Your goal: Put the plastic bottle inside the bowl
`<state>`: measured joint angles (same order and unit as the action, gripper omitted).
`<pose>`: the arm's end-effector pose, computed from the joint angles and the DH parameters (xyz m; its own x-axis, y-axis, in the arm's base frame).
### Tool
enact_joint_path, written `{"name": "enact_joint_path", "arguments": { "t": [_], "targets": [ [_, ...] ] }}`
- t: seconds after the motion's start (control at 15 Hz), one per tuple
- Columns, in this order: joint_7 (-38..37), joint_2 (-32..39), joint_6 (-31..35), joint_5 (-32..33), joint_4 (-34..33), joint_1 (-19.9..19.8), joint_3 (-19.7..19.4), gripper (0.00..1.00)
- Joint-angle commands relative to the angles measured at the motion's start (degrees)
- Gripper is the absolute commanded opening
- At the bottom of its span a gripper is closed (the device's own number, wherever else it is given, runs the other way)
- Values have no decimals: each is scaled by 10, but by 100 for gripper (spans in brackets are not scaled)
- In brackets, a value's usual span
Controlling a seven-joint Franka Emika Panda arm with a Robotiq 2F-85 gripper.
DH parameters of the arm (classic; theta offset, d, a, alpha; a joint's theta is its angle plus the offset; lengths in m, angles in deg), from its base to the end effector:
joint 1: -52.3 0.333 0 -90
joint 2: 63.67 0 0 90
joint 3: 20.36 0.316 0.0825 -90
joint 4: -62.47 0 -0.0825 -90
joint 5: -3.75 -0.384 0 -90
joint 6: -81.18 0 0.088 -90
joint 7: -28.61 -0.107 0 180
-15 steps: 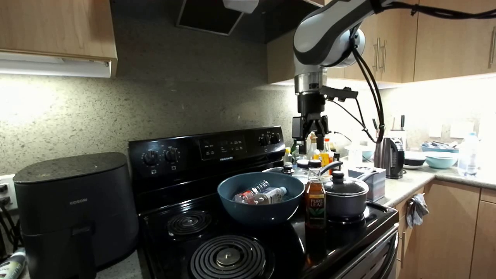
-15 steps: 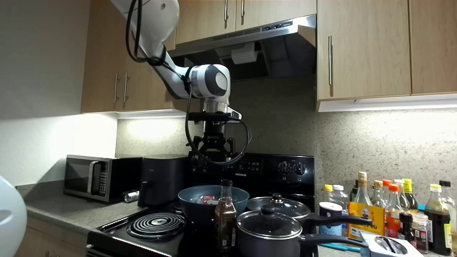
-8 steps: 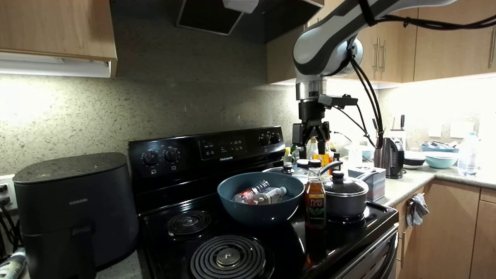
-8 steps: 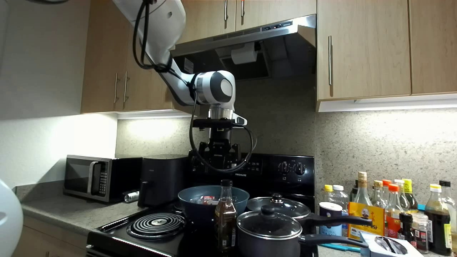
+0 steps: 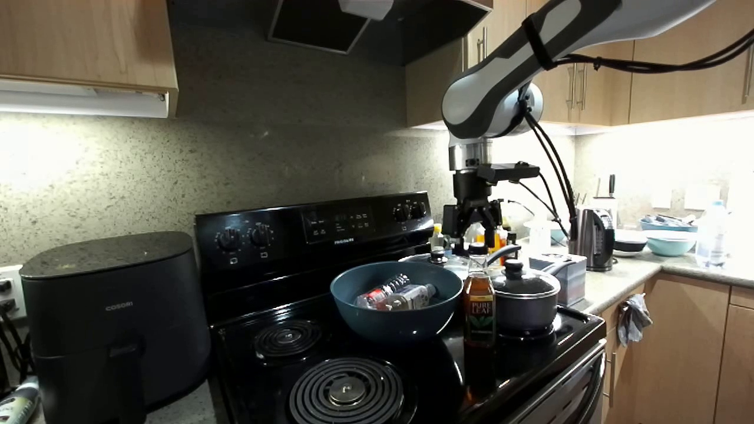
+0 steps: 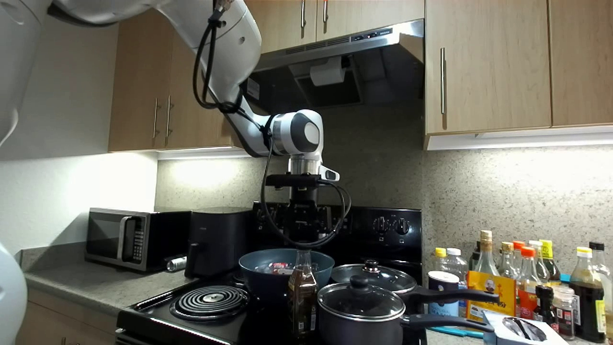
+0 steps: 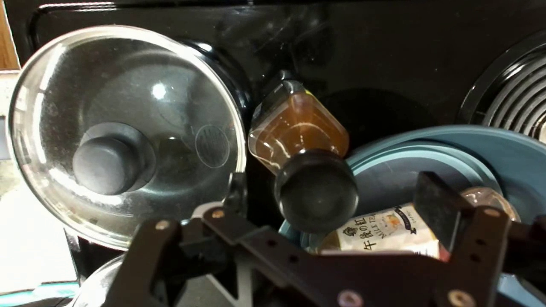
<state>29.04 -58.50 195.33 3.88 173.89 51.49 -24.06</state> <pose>0.5726 -0.0446 0.4316 0.9966 -0.0701 -0.0424 -0.0699 -0.9975 0.0075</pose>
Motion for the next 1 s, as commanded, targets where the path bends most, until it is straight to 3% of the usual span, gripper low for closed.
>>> {"name": "enact_joint_path", "arguments": {
  "t": [0.0, 0.07, 0.6, 0.67, 0.93],
  "targets": [
    [-9, 12, -12, 2, -13, -6, 5, 100],
    [-5, 16, -18, -1, -15, -7, 5, 78],
    [-1, 35, -45, -8, -36, -9, 4, 26],
    [0, 35, -46, -8, -37, -9, 4, 20],
    [-2, 5, -41, 0, -30, -4, 8, 19]
  ]
}}
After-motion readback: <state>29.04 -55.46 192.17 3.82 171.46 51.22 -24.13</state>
